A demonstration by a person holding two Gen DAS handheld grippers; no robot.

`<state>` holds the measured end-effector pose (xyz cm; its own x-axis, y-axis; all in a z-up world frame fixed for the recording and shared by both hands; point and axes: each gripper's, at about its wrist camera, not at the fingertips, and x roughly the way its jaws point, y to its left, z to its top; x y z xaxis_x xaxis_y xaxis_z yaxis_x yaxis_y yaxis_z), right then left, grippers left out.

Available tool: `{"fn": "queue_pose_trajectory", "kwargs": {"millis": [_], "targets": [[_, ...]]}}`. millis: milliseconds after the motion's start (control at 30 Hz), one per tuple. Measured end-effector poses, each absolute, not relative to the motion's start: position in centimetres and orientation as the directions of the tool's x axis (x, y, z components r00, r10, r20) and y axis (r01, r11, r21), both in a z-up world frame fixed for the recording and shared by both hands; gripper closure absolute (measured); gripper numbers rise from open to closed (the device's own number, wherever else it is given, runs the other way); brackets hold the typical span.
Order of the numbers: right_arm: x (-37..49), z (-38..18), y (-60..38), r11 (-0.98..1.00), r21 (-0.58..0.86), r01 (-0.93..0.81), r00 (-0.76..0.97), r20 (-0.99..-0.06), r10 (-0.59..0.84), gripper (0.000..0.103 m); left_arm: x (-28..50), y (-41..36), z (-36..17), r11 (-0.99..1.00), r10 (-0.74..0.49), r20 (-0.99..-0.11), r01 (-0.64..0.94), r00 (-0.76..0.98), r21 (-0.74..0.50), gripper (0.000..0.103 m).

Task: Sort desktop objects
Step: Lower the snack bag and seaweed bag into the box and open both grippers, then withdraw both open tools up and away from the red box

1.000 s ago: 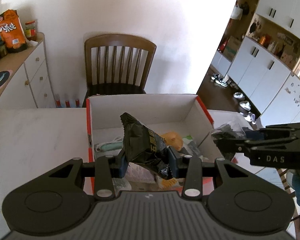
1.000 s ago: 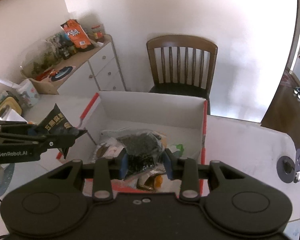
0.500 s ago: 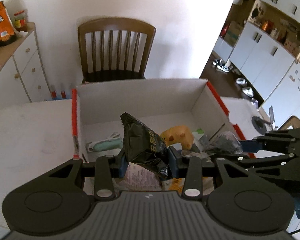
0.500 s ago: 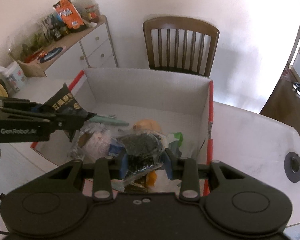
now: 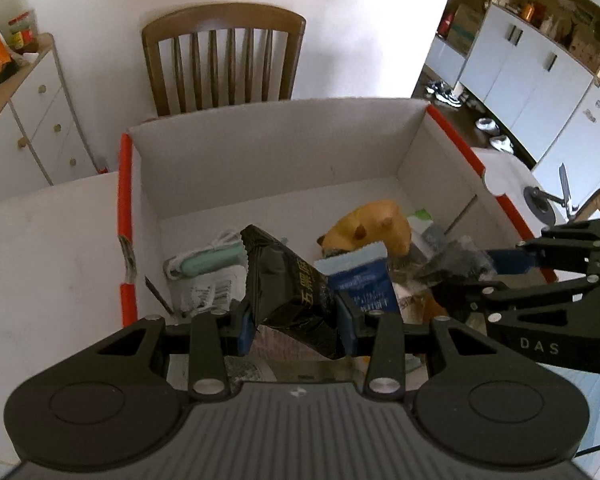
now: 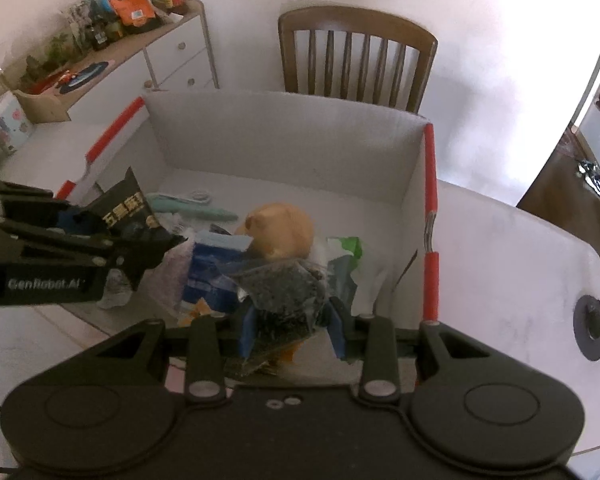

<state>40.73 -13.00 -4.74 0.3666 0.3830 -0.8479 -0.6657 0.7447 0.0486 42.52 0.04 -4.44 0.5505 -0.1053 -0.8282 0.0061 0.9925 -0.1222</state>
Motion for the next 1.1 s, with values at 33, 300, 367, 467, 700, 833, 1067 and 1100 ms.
{"fn": "queue_pose_trajectory", "kwargs": {"millis": [33,300,367,467,700,833,1067,1100], "targets": [[40.7,-5.0,-13.0,0.744,0.042,-0.667,0.368,-0.85,0.377,0.067,42.5,0.0,-4.6,0.993,-0.108,-0.83,0.011,0.546,-0.122,0.064],[40.7,-5.7,-12.9,0.744,0.017,-0.668,0.378,-0.854,0.358,0.067,42.8,0.0,-5.9,0.991,-0.122,-0.853,0.016,0.508,-0.132,0.064],[40.6,-5.7,-12.8,0.743,0.016,-0.669,0.378,-0.853,0.359,0.066,42.7,-0.1,-5.9,0.991,-0.122,-0.854,0.021,0.506,-0.13,0.064],[40.5,-5.8,-12.8,0.742,0.02,-0.671,0.376,-0.852,0.363,0.064,42.8,-0.2,-5.8,0.991,-0.124,-0.855,0.021,0.504,-0.132,0.063],[40.2,-5.4,-12.9,0.738,0.023,-0.675,0.379,-0.847,0.373,0.061,42.3,-0.1,-4.9,0.993,-0.104,-0.846,0.014,0.524,-0.114,0.06],[40.0,-4.8,-13.2,0.738,0.031,-0.674,0.381,-0.842,0.383,0.059,41.9,-0.1,-4.0,0.993,-0.105,-0.836,0.013,0.538,-0.116,0.06],[39.4,-3.2,-13.8,0.738,0.039,-0.674,0.387,-0.832,0.397,0.058,41.1,-0.5,-2.2,0.992,-0.111,-0.82,0.019,0.561,-0.121,0.06],[39.2,-3.0,-13.9,0.737,0.039,-0.675,0.388,-0.831,0.4,0.058,40.9,-0.5,-1.9,0.992,-0.112,-0.818,0.018,0.565,-0.123,0.06]]}}
